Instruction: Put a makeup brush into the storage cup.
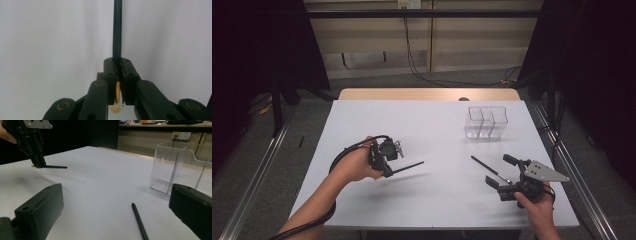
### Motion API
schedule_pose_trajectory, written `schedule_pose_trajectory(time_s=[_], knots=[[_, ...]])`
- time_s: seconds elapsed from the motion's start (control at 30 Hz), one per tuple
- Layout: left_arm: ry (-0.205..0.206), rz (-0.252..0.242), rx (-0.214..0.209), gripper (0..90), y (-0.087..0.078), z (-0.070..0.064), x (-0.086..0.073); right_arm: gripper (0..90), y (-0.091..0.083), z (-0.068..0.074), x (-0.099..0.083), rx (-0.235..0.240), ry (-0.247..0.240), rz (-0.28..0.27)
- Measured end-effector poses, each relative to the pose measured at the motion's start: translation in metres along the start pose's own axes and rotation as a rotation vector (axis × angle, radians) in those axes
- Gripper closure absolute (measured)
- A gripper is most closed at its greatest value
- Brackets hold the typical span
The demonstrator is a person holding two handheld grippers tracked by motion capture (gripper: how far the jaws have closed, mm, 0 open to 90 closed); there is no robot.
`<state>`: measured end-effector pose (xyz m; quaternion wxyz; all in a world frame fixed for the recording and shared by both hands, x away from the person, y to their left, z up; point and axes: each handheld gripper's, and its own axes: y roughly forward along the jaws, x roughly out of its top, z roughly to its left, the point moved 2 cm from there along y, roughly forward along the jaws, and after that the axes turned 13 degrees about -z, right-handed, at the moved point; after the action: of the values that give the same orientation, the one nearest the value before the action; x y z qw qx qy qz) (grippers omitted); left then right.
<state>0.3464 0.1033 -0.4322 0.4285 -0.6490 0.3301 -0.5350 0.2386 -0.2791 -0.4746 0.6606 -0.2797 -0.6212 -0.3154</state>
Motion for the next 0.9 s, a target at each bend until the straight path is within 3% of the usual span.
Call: schedule_pose_trajectory(time_s=[0.2,0.23,0.33,0.37,0.4,0.53,0.57,0.63,0.67,0.7,0.9], knots=[[0.03,-0.006,-0.024,84.4,0.003,-0.004,0.016,0.0,0.001,0.0,-0.001,0.004,-0.002,0.008],[0.03,-0.011,-0.008,84.4,0.005,-0.005,0.019,0.0,0.001,-0.001,-0.001,0.005,-0.001,0.009],[0.048,-0.014,-0.032,84.3,0.007,-0.007,0.026,0.0,0.002,-0.001,-0.001,0.004,-0.002,0.009],[0.05,-0.021,-0.019,84.4,0.009,-0.008,0.028,0.0,0.002,-0.002,-0.001,0.003,0.0,0.009],[0.056,-0.013,-0.039,84.4,0.009,-0.008,0.031,0.0,0.002,-0.002,-0.002,0.0,0.001,0.008],[0.061,-0.026,-0.023,84.3,0.012,-0.01,0.036,0.0,0.002,-0.002,-0.002,0.002,-0.002,0.016],[0.065,-0.022,-0.043,84.4,0.011,-0.009,0.038,0.0,0.002,-0.003,-0.001,0.001,-0.01,0.021],[0.076,-0.023,-0.047,84.4,0.011,-0.009,0.042,0.0,0.003,-0.003,0.0,-0.001,-0.003,0.015],[0.073,-0.032,-0.026,84.4,0.012,-0.011,0.043,0.0,0.003,-0.003,0.0,0.001,0.0,0.013],[0.081,-0.023,-0.046,84.3,0.012,-0.01,0.045,0.0,0.003,-0.003,0.0,0.0,-0.005,0.019],[0.105,-0.029,-0.05,84.3,0.015,-0.016,0.055,0.0,0.008,-0.001,0.002,0.02,-0.003,0.024]])
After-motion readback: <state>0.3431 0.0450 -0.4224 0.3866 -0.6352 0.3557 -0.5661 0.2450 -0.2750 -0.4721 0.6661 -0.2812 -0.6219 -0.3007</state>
